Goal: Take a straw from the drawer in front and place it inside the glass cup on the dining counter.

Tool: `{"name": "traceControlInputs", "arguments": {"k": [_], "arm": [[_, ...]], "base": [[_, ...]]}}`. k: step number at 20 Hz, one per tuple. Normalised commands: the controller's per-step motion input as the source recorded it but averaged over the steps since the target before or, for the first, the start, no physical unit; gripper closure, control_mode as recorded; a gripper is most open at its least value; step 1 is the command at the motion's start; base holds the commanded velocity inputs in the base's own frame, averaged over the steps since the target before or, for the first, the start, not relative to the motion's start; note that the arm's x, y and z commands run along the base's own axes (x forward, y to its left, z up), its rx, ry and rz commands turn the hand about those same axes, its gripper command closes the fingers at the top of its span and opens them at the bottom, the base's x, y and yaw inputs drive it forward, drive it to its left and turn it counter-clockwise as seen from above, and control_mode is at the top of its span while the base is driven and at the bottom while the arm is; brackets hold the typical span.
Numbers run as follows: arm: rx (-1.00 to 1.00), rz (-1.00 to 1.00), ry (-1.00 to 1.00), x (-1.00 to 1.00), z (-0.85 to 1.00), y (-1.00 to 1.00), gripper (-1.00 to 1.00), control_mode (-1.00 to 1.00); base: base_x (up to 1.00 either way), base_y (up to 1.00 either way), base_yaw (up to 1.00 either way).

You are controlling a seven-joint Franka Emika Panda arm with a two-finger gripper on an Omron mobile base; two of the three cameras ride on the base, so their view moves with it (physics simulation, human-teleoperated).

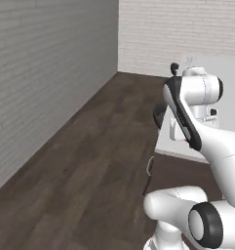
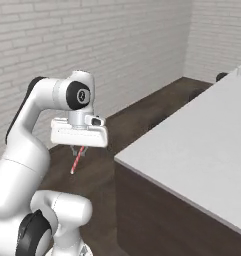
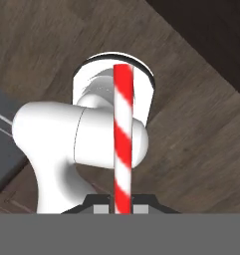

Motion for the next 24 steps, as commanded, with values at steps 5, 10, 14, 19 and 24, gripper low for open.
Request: {"name": "traceControlInputs", "arguments": {"k": [5,10,14,19,24], "arm": [[0.00,0.00,0.00,0.00,0.00,0.00,1.00,1.00],[0.00,0.00,0.00,0.00,0.00,0.00,1.00,1.00],[0.00,0.00,0.00,0.00,0.00,0.00,1.00,1.00],[0.00,0.00,0.00,0.00,0.00,0.00,1.00,1.00],[0.00,0.00,0.00,0.00,0.00,0.00,1.00,1.00]], "base": [[0.89,0.99,-0.35],[0.87,0.97,-0.39],[0.85,0.91,-0.45],[0.90,0.84,-0.49],[1.00,0.81,-0.47]]}}
